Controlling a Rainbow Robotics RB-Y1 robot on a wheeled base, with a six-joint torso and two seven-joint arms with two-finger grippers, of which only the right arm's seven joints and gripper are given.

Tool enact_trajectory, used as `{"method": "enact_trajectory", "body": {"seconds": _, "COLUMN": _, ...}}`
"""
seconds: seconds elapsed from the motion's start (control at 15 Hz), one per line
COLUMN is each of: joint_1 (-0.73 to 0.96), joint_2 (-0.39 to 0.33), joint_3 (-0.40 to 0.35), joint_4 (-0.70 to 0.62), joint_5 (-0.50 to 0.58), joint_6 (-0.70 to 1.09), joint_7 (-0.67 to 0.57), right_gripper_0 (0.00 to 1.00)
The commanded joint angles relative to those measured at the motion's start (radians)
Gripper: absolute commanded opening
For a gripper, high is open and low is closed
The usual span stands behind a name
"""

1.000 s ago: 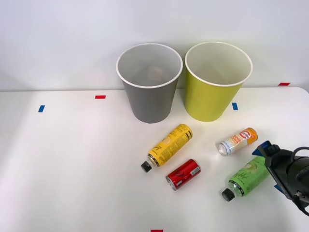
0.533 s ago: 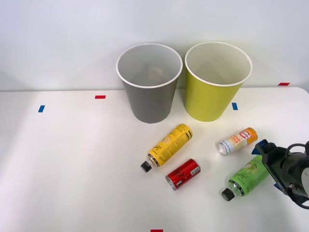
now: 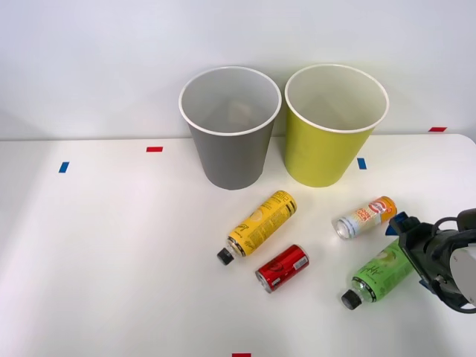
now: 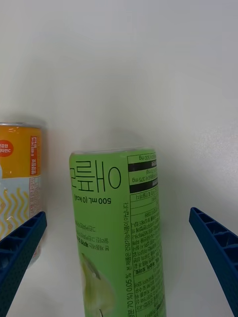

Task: Put cans in the gray bin, plastic bottles in the light green bin

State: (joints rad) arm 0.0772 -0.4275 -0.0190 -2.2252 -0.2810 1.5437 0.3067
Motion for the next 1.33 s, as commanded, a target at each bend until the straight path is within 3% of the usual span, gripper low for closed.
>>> {"method": "enact_trajectory", "body": {"seconds": 0.07, "joint_1": -0.014, "joint_2": -0.001, "joint_3": 0.011, "joint_4": 0.032, "joint_5": 0.013, "joint_6": 0.0, "joint_7": 0.006, "right_gripper_0": 1.0}}
{"method": "enact_trajectory", "body": {"seconds": 0.87, "joint_1": -0.039, "joint_2": -0.001, "joint_3": 0.076, "joint_4": 0.151, "joint_5": 0.102, "joint_6": -0.099, "joint_7": 0.017, "right_gripper_0": 1.0}}
{"method": "enact_trajectory", "body": {"seconds": 0.93, "joint_1": -0.04, "joint_2": -0.001, "joint_3": 0.082, "joint_4": 0.15, "joint_5": 0.106, "joint_6": -0.099, "joint_7": 0.018, "right_gripper_0": 0.72}}
{"method": "enact_trajectory", "body": {"seconds": 1.0, "joint_1": -0.04, "joint_2": -0.001, "joint_3": 0.093, "joint_4": 0.15, "joint_5": 0.126, "joint_6": -0.099, "joint_7": 0.02, "right_gripper_0": 0.1}}
{"method": "enact_trajectory", "body": {"seconds": 1.07, "joint_1": -0.04, "joint_2": -0.001, "joint_3": 0.105, "joint_4": 0.147, "joint_5": 0.141, "joint_6": -0.099, "joint_7": 0.022, "right_gripper_0": 0.01}}
{"method": "enact_trajectory", "body": {"seconds": 1.33, "joint_1": -0.033, "joint_2": 0.001, "joint_3": 0.125, "joint_4": 0.104, "joint_5": 0.157, "joint_6": -0.097, "joint_7": 0.02, "right_gripper_0": 0.0}}
